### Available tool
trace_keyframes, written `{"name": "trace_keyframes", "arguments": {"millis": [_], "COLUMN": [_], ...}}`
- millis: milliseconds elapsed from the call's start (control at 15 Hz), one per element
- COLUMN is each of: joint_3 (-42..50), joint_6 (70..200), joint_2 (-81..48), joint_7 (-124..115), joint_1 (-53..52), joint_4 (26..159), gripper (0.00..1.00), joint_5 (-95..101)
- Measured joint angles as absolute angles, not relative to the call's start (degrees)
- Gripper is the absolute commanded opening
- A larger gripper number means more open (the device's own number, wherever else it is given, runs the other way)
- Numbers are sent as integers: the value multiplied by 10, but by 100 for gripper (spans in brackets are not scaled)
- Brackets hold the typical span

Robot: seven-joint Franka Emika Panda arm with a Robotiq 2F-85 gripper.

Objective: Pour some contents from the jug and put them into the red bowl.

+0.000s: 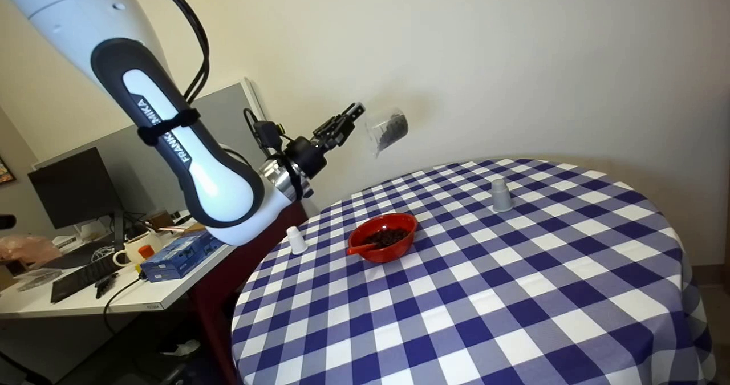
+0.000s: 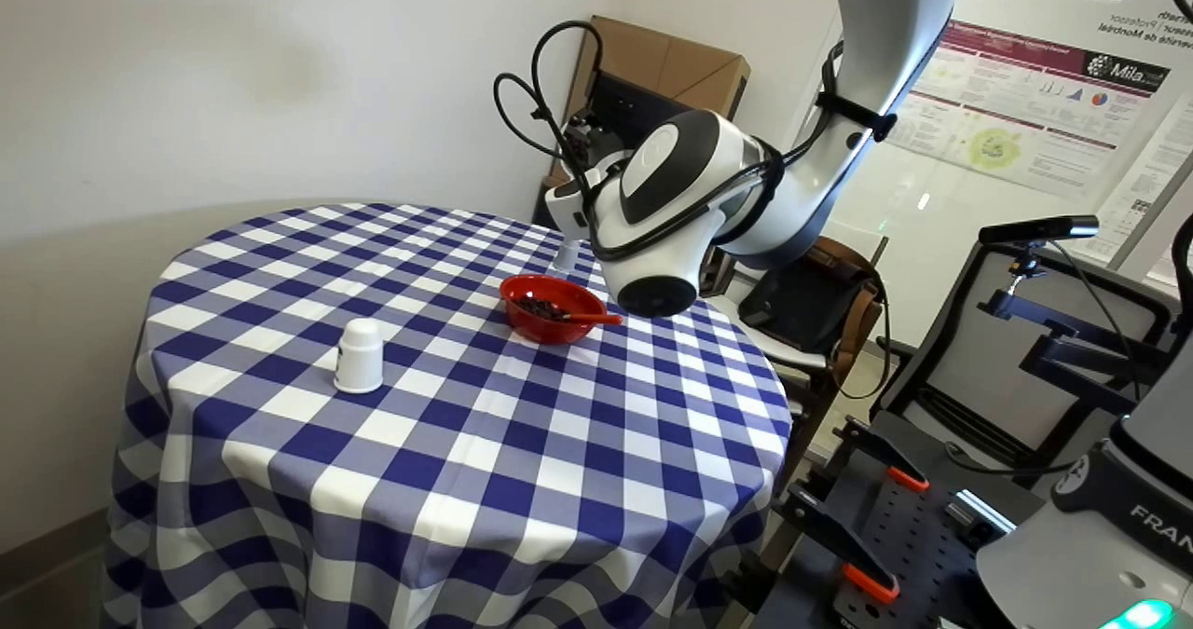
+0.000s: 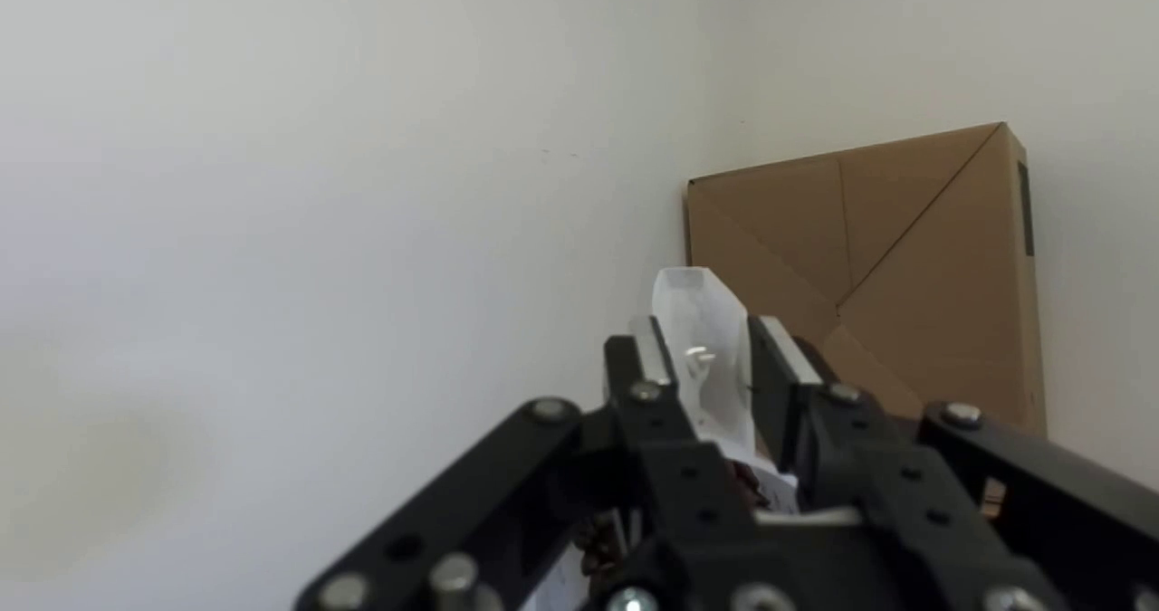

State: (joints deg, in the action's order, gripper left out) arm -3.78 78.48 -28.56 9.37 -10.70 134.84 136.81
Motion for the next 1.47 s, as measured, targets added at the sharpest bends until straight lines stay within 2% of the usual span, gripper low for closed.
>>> {"name": "trace_keyframes", "arguments": {"millis": [1467], "joint_3": [-37], "joint_6": [760], "joint_2": [-289], "joint_7": [78], "joint_1": [-105], "joint_4": [1364], "gripper": [12], "joint_5": [1384]}}
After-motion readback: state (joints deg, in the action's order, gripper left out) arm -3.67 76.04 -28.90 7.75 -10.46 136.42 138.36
